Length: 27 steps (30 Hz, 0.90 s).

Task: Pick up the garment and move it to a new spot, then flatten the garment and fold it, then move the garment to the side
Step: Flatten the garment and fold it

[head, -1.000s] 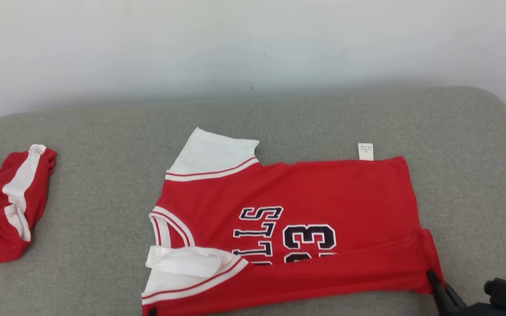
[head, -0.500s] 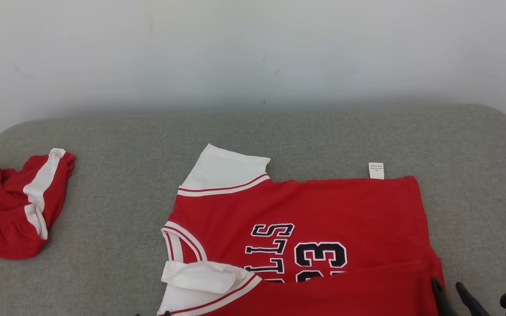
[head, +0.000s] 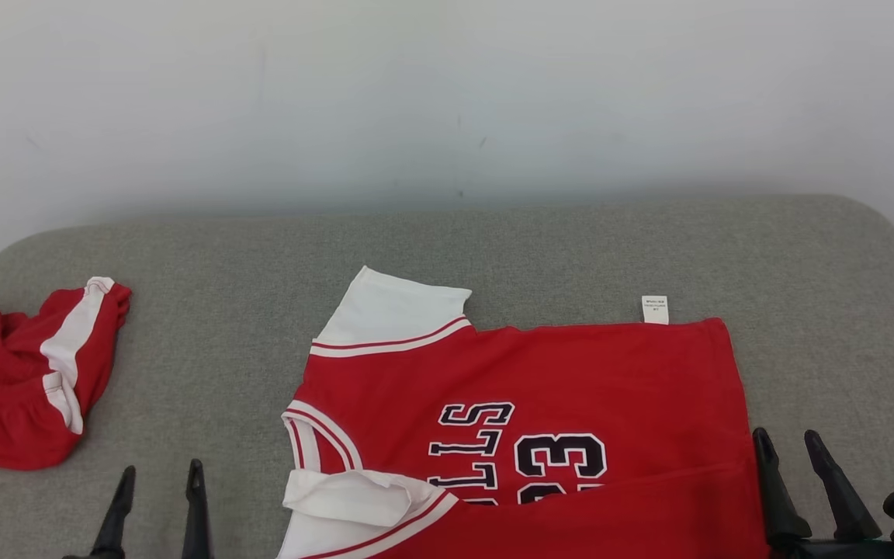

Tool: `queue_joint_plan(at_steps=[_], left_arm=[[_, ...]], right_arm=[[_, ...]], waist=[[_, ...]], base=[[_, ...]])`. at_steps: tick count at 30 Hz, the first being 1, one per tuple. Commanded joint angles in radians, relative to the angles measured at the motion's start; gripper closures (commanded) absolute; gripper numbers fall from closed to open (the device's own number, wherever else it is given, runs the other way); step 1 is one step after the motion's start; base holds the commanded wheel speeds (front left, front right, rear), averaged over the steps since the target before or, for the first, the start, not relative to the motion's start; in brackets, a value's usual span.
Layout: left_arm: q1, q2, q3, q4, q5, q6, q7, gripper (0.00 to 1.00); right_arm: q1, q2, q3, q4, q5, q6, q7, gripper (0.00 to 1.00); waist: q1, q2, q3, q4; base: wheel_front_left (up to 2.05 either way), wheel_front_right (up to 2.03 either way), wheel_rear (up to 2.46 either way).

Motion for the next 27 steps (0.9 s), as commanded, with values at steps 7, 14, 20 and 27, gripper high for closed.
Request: queue_joint_plan(at_steps=[7, 14, 20, 27], left_arm=[[0.053, 0.016, 0.067, -0.066, 0.154, -0.046, -0.003, 0.0], [0.07, -0.009, 0.114, -0.065, 0.167, -0.112, -0.003, 0.0], [0.079, -0.037, 0.174, -0.072, 0.203, -0.135, -0.003, 0.0], [0.111, -0.065, 0.234, -0.095, 0.23, -0.174, -0.003, 0.0]], right_arm=[[-0.019, 0.04, -0.007, -0.047, -0.085, -0.002, -0.061, 0.0], [-0.004, 0.089, -0.032, -0.107, -0.172, -0.002, -0.064, 0.0], [0.03, 0.126, -0.063, -0.14, -0.226, -0.002, -0.064, 0.0], [0.056, 0.149, -0.081, -0.142, -0.238, -0.002, -0.064, 0.0]], waist=[[0.0, 0.0001, -0.009, 0.003], [0.0, 0.0001, -0.013, 0.006], [0.0, 0.0001, -0.023, 0.014], [0.0, 0.0001, -0.026, 0.017]], base=[[0.0, 0.0, 0.0], [0.0, 0.0, 0.0], [0.0, 0.0, 0.0], [0.0, 0.0, 0.0]])
